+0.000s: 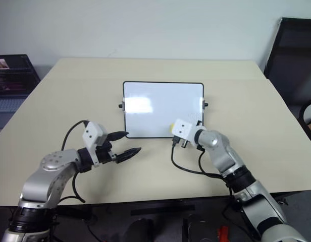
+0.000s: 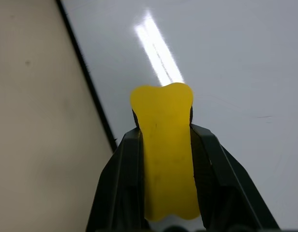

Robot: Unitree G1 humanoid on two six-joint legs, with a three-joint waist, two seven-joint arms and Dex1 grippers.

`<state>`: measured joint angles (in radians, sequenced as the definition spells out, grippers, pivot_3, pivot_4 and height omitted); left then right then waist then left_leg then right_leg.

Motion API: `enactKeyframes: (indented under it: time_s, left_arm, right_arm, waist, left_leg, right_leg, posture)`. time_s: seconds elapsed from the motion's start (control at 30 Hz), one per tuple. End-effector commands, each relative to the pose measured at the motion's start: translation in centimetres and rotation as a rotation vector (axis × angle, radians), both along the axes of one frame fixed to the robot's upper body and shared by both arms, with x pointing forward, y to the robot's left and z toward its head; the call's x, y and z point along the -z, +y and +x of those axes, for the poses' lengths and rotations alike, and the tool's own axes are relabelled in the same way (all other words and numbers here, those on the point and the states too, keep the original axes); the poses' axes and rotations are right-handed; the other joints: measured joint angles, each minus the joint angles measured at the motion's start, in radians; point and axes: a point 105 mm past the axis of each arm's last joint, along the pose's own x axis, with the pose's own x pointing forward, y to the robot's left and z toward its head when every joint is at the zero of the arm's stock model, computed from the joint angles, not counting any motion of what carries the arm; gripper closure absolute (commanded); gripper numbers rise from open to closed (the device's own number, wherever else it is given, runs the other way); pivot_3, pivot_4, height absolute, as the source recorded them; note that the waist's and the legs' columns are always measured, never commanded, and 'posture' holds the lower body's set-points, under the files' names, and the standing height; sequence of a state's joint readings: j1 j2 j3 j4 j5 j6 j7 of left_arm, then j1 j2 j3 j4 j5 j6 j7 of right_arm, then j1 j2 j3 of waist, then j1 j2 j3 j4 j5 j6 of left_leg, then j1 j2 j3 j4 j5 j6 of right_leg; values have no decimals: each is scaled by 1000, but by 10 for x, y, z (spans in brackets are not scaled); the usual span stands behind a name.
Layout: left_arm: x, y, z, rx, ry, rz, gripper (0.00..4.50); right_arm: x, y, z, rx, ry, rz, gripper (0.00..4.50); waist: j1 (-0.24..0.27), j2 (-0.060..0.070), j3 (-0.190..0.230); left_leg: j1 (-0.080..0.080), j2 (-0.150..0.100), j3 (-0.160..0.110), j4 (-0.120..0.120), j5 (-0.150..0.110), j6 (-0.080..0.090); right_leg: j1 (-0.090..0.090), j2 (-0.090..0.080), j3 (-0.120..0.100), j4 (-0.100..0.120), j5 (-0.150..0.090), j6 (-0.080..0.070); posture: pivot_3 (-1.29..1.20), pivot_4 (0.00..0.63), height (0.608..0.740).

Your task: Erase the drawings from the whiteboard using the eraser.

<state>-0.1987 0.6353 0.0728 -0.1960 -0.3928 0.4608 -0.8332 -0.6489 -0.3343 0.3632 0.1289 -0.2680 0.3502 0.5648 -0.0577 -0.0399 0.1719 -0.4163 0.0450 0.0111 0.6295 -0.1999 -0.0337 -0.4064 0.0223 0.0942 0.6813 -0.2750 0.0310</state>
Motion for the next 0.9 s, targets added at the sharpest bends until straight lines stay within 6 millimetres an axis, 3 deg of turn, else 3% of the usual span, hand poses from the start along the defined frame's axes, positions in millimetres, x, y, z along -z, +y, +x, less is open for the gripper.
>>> enactKeyframes:
  time_s: [0.03, 0.23, 0.4, 0.6, 0.9]
  left_arm:
    - [-14, -10, -2, 34, -49, -3, 0]
    - [-27, -19, -3, 84, -83, 0, 0]
    - [-35, -37, -5, 187, -102, -2, 0]
    - [-36, -52, -6, 295, -98, 9, 0]
    - [-35, -95, 0, 566, -67, 29, 0]
  right_arm:
    - [-38, -10, -8, 46, -30, 192, 3533]
    - [-54, -55, -38, 219, 23, 423, 3533]
    - [-37, -90, -64, 474, 97, 587, 3533]
    - [-13, -93, -81, 640, 217, 659, 3533]
    - [10, -107, -69, 799, 268, 695, 3533]
  waist:
    - [1, 0, 0]
    - [11, 0, 0]
    - [13, 0, 0]
    - [-2, 1, 0]
    - [1, 1, 0]
  left_leg:
    - [-1, 0, 0, 0, 0, 0]
    - [-4, -1, -4, -1, -3, -3]
    - [-5, -1, -4, -1, -3, -3]
    - [-2, 0, -3, -2, -3, -3]
    - [-2, -2, 0, -1, -2, -3]
  right_leg:
    - [0, 0, 0, 0, 0, 0]
    - [-1, 0, -1, -1, -1, -1]
    - [-1, 0, -1, -1, -2, 0]
    - [-2, 0, 0, -1, -3, 0]
    - [-1, 2, 0, -2, -3, 1]
  posture:
    - [0, 150, 740]
    - [0, 150, 740]
    - [0, 150, 740]
    - [0, 150, 740]
    - [0, 150, 740]
